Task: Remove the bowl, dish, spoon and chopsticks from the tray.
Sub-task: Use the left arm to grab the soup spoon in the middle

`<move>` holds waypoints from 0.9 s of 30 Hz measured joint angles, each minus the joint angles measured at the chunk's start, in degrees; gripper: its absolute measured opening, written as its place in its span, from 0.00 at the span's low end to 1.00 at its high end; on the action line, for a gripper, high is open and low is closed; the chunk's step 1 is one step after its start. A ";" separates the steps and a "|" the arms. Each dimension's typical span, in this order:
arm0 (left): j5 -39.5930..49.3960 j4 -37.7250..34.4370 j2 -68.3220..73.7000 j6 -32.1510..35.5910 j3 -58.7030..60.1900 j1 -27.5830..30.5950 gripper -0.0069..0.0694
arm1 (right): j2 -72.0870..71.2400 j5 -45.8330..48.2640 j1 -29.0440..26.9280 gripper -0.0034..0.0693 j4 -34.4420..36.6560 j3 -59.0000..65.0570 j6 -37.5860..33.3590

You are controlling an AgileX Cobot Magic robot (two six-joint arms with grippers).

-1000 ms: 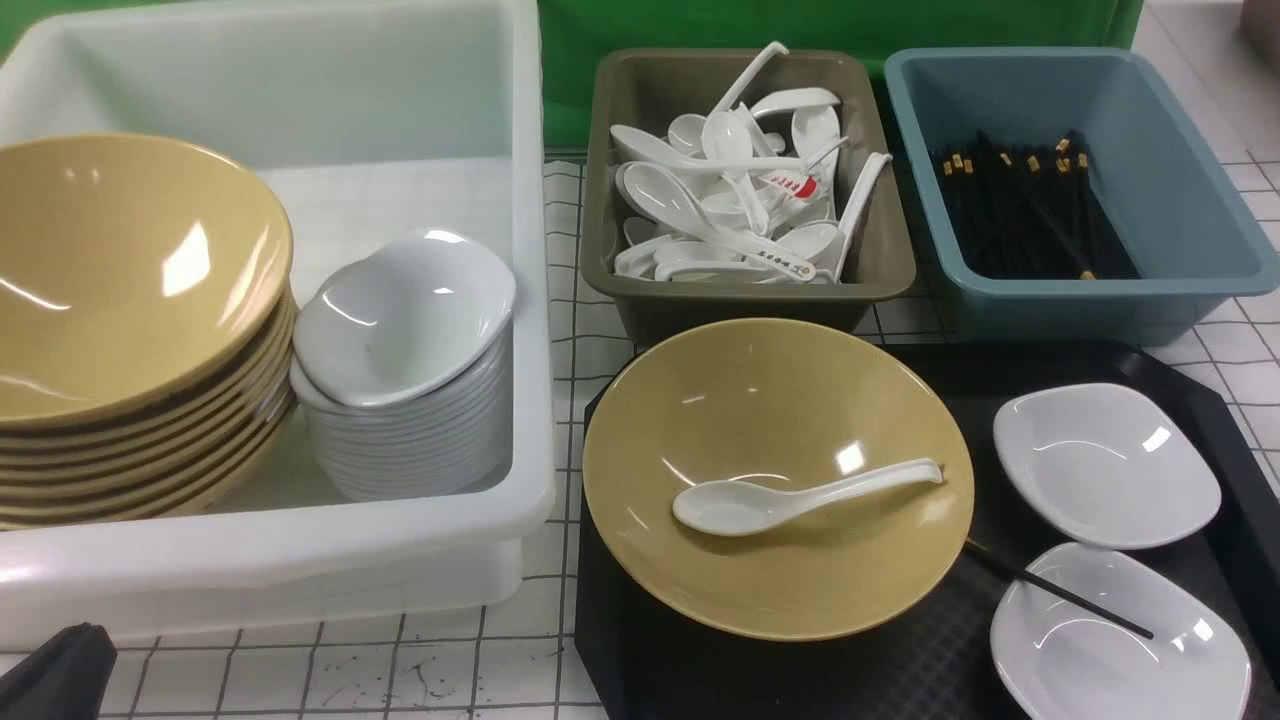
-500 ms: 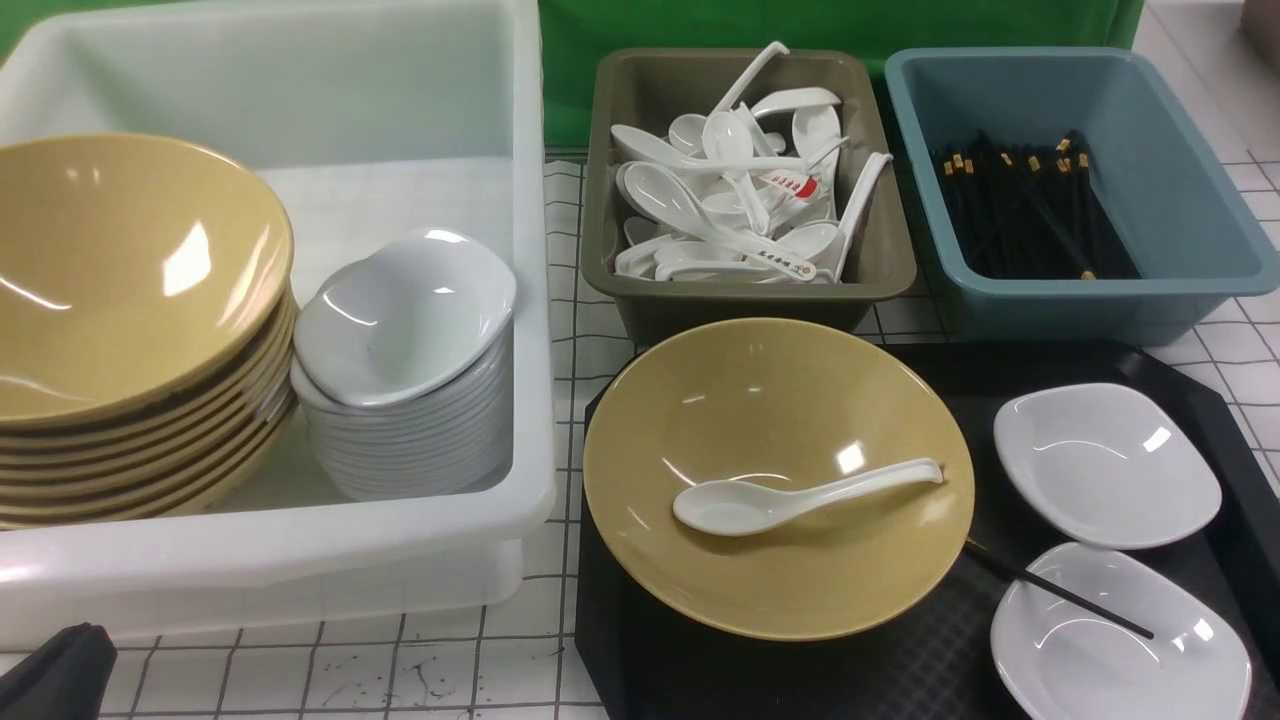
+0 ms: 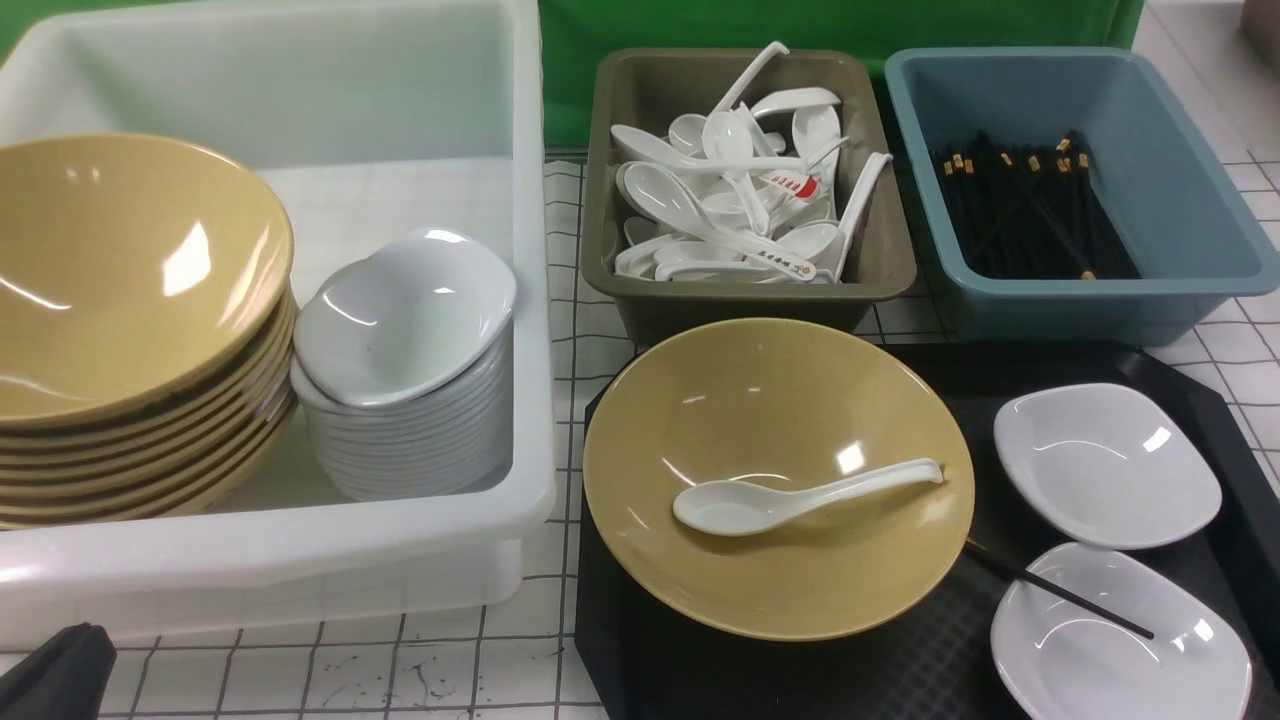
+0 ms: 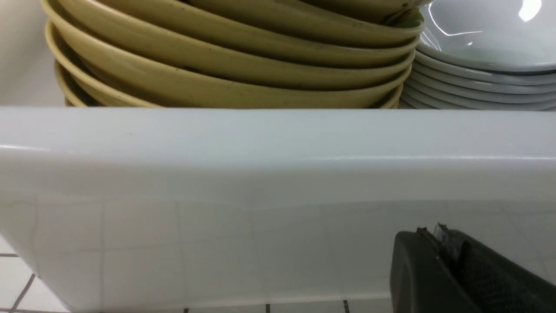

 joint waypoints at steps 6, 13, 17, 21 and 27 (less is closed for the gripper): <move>-5.38 -1.70 0.00 0.00 0.10 0.00 0.07 | 0.00 -3.59 0.00 0.37 0.00 0.19 0.00; -39.71 -6.84 0.00 -2.25 0.10 0.00 0.07 | 0.00 -27.33 0.00 0.37 0.00 0.19 5.62; -53.71 -7.64 0.00 -3.62 0.10 0.00 0.07 | 0.00 -35.77 0.00 0.37 0.00 0.19 15.37; -68.48 -9.40 -0.06 -12.18 0.10 0.00 0.07 | 0.00 -41.28 0.00 0.37 0.00 0.19 22.10; -56.06 -3.35 -0.03 -15.86 -5.59 0.00 0.07 | 0.00 -39.84 0.00 0.31 0.06 -1.95 22.50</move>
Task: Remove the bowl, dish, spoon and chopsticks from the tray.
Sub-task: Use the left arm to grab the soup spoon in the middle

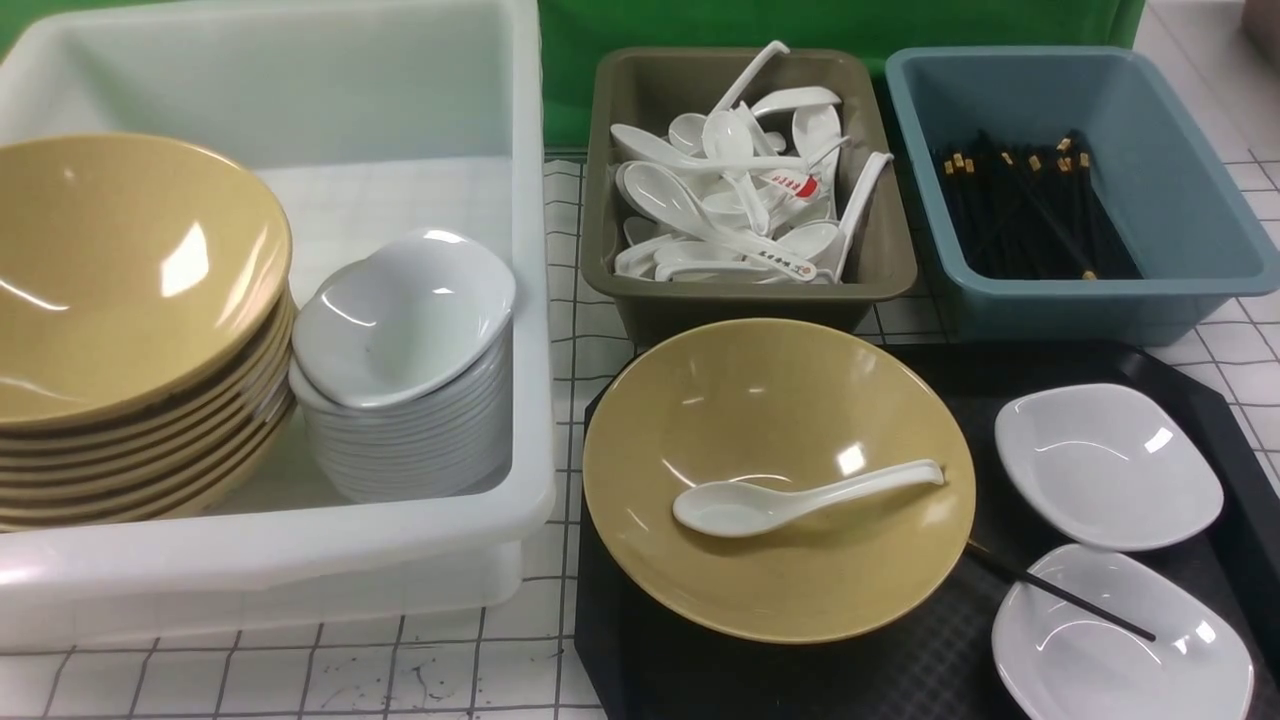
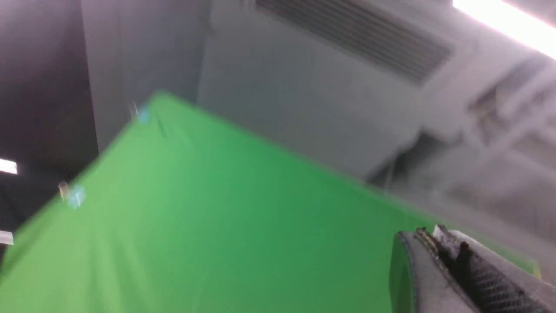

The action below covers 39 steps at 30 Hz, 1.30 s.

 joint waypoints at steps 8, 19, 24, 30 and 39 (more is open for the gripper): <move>38.94 17.88 17.51 -6.79 -23.27 0.00 0.07 | 6.71 17.04 0.00 0.10 0.00 -16.07 -9.03; 49.66 12.12 46.11 -11.60 -27.78 -1.23 0.07 | 24.15 46.22 0.66 0.10 0.00 -20.43 -17.72; 62.94 6.63 53.72 -0.81 -36.97 -11.85 0.07 | 28.34 56.55 4.04 0.10 0.00 -22.12 -22.04; 72.47 -3.56 67.80 15.96 -51.49 -26.78 0.07 | 34.82 60.32 9.50 0.10 1.13 -22.64 -26.74; 75.72 -2.81 93.20 41.98 -70.85 -41.98 0.32 | 37.96 57.51 16.65 0.10 1.68 -22.71 -27.59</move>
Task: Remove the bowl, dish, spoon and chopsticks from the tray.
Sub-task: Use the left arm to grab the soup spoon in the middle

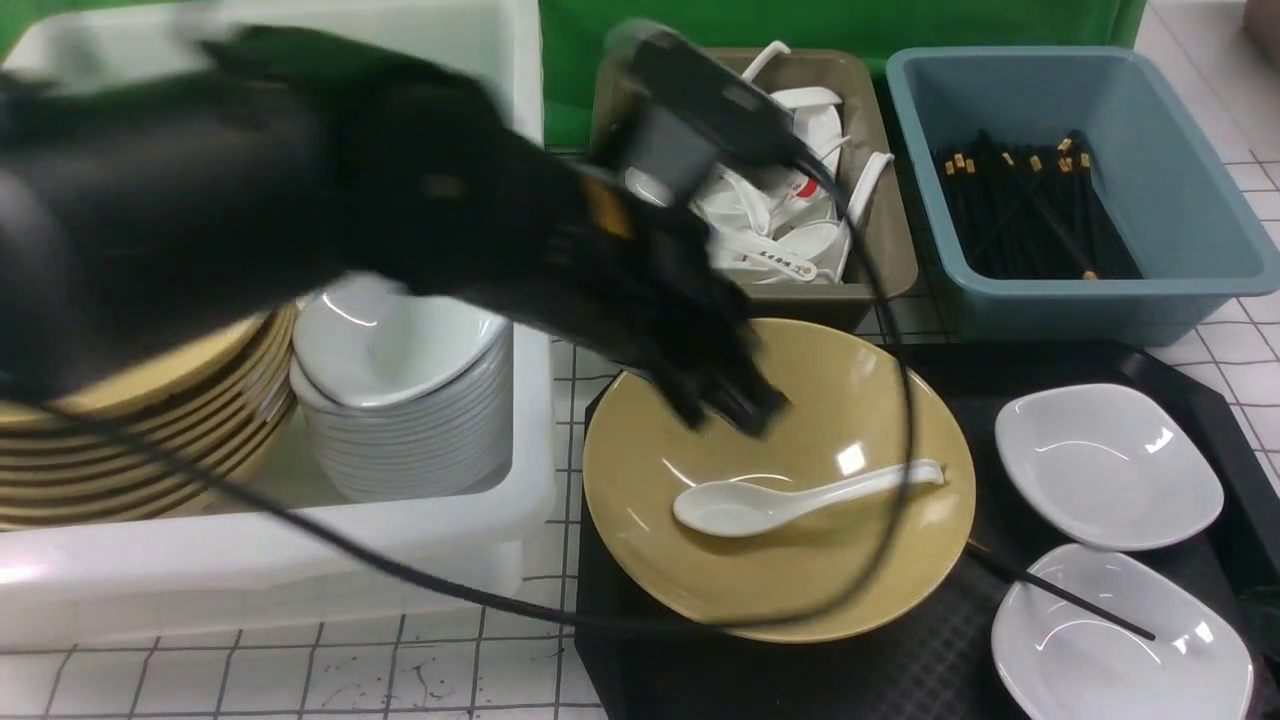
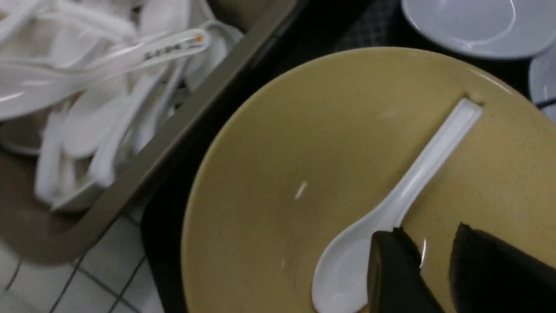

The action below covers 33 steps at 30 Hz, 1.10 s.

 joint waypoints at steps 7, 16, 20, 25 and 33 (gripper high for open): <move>1.18 3.18 14.32 10.14 -6.30 -2.15 0.49 | 0.00 0.99 1.08 0.10 0.31 0.00 -0.42; -1.21 0.93 21.80 13.82 -7.00 -2.15 0.41 | 0.00 -0.76 1.08 0.10 0.75 0.00 -0.61; -1.37 -1.00 22.60 17.04 -7.00 -2.15 0.33 | 0.00 -0.86 1.08 0.10 0.82 0.00 -0.61; -2.53 -1.35 22.72 18.37 -7.17 -2.15 0.29 | 0.00 -1.12 1.08 0.10 0.88 0.00 -0.61; -3.08 -4.27 18.20 14.77 -13.00 -1.61 0.14 | 0.00 -1.57 1.08 0.10 0.88 0.00 -0.61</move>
